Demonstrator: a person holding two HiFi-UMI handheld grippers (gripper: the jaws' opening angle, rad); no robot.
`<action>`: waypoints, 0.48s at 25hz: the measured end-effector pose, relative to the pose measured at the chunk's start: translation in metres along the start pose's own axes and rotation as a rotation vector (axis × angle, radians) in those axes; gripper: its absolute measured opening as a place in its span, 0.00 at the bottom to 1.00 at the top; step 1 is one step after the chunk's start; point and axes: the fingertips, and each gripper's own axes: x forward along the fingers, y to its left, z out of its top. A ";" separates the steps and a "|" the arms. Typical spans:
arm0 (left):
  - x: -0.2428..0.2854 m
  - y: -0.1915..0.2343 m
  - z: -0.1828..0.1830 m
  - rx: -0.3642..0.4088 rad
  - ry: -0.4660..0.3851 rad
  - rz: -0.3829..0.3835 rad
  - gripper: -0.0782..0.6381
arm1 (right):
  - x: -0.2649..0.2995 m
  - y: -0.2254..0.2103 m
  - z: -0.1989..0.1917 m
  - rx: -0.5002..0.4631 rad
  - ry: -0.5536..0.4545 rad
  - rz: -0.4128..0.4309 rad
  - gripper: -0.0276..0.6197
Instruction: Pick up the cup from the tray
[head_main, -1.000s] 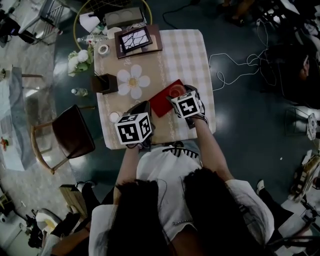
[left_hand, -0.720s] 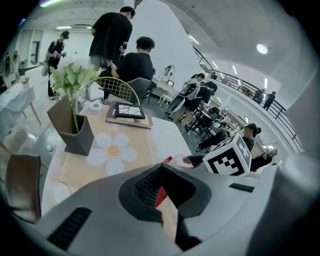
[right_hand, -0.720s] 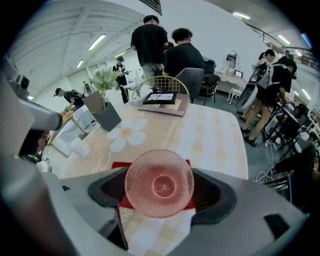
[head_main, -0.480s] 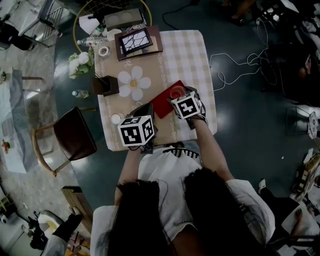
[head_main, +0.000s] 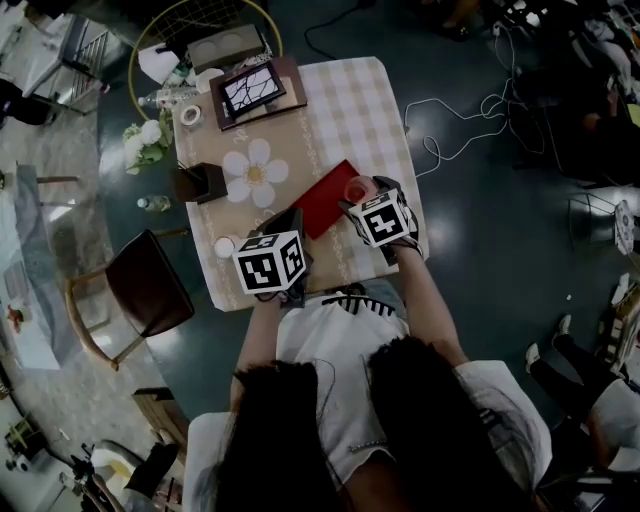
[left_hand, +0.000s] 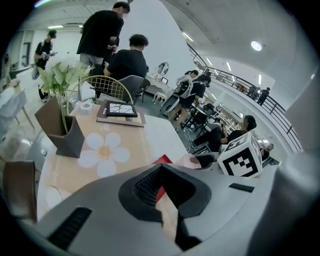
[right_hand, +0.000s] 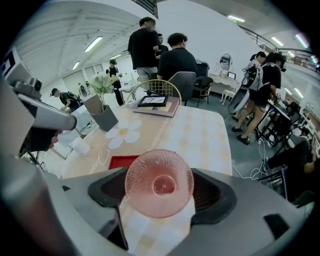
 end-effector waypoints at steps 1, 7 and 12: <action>0.001 -0.003 0.000 0.005 0.002 -0.005 0.12 | -0.002 -0.003 -0.004 0.009 0.003 -0.004 0.65; 0.005 -0.016 -0.004 0.034 0.019 -0.027 0.12 | -0.012 -0.018 -0.029 0.047 0.024 -0.036 0.65; 0.005 -0.019 -0.005 0.041 0.019 -0.028 0.12 | -0.022 -0.026 -0.047 0.089 0.024 -0.053 0.65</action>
